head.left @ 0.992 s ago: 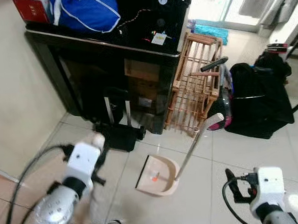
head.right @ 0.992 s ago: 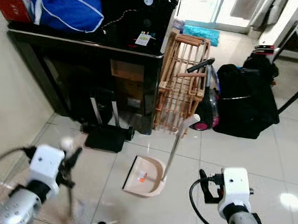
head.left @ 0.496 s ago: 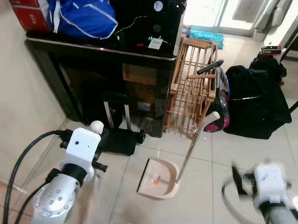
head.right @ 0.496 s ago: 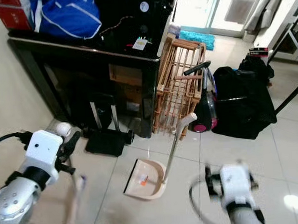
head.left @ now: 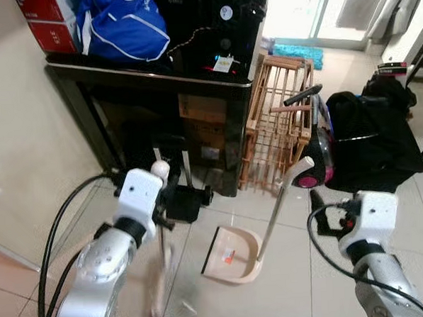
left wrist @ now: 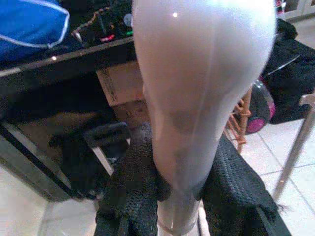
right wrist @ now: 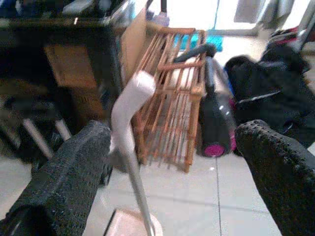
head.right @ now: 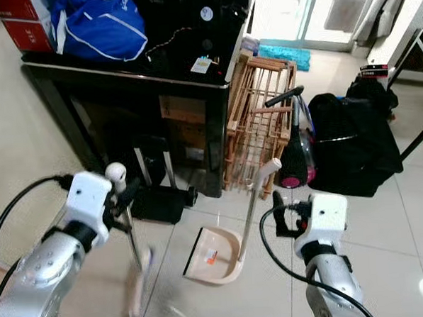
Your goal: Sweep floor
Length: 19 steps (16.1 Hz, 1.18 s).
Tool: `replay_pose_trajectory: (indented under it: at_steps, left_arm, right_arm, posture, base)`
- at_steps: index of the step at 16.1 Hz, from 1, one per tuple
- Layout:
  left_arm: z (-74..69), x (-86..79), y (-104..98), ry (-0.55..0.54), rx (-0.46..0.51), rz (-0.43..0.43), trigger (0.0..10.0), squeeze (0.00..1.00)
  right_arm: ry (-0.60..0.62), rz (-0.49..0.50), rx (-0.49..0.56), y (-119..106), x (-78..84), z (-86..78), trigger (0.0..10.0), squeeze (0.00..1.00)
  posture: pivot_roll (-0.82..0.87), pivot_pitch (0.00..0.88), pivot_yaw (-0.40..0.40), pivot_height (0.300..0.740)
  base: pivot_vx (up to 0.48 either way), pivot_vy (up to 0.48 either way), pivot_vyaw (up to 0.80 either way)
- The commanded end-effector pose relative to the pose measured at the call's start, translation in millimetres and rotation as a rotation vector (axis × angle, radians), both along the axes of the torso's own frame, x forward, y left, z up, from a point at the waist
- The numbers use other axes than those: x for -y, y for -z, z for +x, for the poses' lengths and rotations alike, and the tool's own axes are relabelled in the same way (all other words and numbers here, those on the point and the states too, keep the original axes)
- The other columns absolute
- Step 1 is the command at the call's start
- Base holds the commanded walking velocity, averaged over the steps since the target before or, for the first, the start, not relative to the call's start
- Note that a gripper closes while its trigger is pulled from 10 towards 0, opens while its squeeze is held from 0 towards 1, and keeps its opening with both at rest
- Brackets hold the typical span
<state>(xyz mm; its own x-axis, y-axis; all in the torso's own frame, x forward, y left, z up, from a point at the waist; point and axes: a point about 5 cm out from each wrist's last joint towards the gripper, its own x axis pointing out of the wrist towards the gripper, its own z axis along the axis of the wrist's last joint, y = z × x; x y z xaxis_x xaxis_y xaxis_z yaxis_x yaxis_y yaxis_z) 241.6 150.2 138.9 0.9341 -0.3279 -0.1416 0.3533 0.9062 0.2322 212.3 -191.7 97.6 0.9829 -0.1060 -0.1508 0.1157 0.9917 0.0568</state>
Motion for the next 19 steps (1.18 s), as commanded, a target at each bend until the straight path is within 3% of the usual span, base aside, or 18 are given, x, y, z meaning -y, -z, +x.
replay_pose_trajectory:
  at_steps: [1, 5, 9, 19]
  left_arm:
    - [2.8, -1.6, -5.6, -0.002, 0.037, 0.011, 10.0, 0.0]
    - [10.2, -3.3, -11.0, -0.022, 0.076, 0.037, 10.0, 0.0]
    - [15.0, -7.1, -20.0, -0.051, 0.126, 0.038, 10.0, 0.0]
    - [-2.7, -13.1, -10.4, -0.091, 0.089, 0.043, 10.0, 0.0]
  right_arm:
    - [0.091, 0.012, 0.064, -12.1, 7.0, -1.0, 10.0, 0.0]
    - [-0.036, 0.016, -0.078, 11.6, -4.0, -10.9, 10.0, 0.0]
    - [-0.046, 0.094, -0.07, 9.5, -15.2, -12.6, 10.0, 0.0]
    - [-0.062, 0.117, -0.064, 6.5, -14.1, -10.1, 10.0, 0.0]
  posture:
    - [0.0, 0.076, 0.025, 0.74]
    - [0.01, 0.074, 0.016, 0.74]
    - [0.01, 0.063, 0.006, 0.74]
    - [0.05, 0.072, -0.035, 0.74]
  base:
    - [0.0, 0.0, 0.0]
    - [0.0, 0.0, 0.0]
    - [0.0, 0.0, 0.0]
    - [0.0, 0.358, -0.65]
